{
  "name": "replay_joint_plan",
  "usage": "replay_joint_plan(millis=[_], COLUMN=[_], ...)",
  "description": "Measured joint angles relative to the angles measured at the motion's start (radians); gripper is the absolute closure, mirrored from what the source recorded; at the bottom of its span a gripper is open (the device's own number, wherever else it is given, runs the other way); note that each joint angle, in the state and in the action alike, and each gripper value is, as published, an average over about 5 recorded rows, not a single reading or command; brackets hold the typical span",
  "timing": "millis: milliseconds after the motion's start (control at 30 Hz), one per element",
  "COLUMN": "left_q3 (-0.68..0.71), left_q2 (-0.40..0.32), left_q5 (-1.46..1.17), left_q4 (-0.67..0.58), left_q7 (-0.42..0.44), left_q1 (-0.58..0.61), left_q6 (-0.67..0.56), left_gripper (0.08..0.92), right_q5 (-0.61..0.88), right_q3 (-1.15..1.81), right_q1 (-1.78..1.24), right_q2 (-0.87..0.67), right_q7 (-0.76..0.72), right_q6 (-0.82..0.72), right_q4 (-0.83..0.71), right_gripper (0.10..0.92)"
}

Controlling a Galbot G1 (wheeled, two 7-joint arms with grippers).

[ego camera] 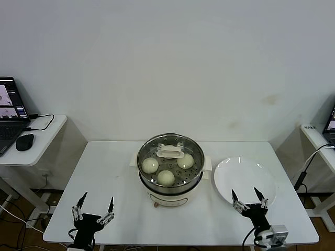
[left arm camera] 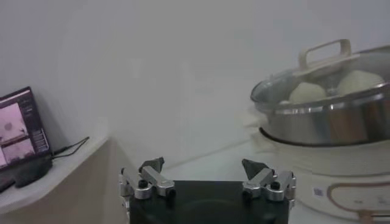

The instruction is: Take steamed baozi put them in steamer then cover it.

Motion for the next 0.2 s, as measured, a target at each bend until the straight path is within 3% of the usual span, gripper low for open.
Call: replay_joint_plan(millis=[200], left_q3=[-0.002], left_q2=[-0.005], left_q5=[-0.017], left_q4=[-0.012], left_q7=[-0.002], left_q1=[0.007], left_q6=[0.0], left_gripper=[0.177], right_q5=[-0.011], right_q3=[0.009], right_q1=[-0.004], right_q2=[0.004], right_q7=[-0.007], right_q6=[0.006], right_q4=[0.002], right_gripper=[0.202])
